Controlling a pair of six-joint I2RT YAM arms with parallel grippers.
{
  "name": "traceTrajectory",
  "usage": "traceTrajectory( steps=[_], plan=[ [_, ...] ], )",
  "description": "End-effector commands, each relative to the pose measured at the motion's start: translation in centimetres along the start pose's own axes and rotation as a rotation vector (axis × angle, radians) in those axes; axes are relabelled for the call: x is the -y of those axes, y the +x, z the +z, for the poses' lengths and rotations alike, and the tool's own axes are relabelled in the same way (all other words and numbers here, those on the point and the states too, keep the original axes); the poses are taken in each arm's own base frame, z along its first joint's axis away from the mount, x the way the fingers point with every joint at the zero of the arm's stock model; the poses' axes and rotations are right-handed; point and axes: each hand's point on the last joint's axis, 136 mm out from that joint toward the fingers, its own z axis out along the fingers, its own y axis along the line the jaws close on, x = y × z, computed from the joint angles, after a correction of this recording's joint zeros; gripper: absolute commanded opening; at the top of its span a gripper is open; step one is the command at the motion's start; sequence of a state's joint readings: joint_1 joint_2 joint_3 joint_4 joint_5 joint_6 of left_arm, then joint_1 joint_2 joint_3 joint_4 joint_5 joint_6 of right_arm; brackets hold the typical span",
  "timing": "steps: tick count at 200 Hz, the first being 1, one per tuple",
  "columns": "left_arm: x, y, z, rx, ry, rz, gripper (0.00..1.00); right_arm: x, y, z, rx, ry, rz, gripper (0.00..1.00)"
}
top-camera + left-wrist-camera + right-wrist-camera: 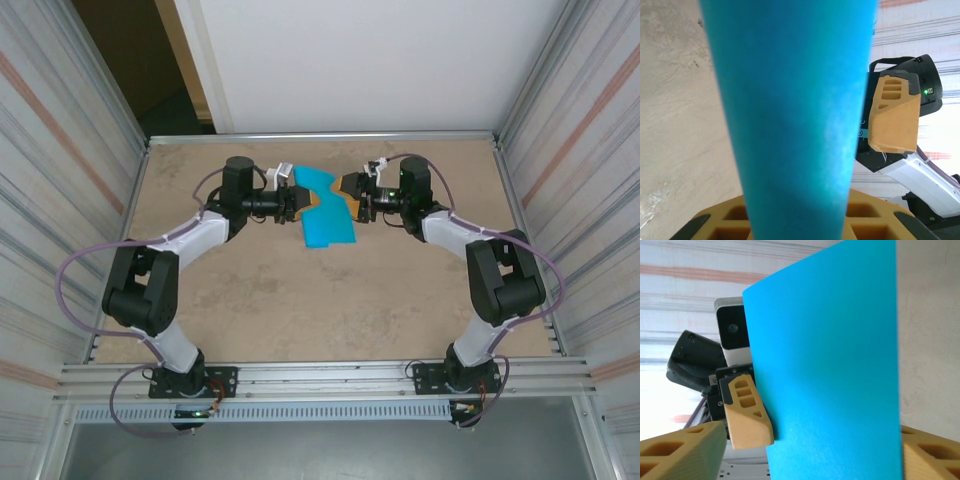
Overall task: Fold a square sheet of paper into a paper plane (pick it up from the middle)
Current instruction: First fold in half a square sheet of paper at the center of the table.
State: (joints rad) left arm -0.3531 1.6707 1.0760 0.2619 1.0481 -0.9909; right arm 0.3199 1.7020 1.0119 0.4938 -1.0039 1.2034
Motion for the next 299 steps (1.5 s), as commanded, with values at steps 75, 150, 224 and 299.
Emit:
traceTrajectory(
  steps=[75, 150, 224, 299],
  plan=[
    [-0.7, 0.8, -1.1, -0.023, -0.04, 0.015, 0.28, -1.8, 0.6, -1.2, -0.021, 0.067, -0.112, 0.14],
    [-1.9, 0.4, -2.1, 0.03, -0.097, -0.003, 0.51, -1.1, 0.1, -1.4, 0.012, 0.11, -0.096, 0.0],
    [-9.8, -0.1, -9.3, 0.304, -0.397, -0.142, 0.98, -1.6, -1.7, -6.1, 0.143, 0.336, -0.187, 0.0],
    [-11.0, 1.3, -9.5, 0.358, -0.404, -0.14, 0.99, 1.0, 0.2, 0.3, 0.06, 0.493, -0.199, 0.0]
  ],
)
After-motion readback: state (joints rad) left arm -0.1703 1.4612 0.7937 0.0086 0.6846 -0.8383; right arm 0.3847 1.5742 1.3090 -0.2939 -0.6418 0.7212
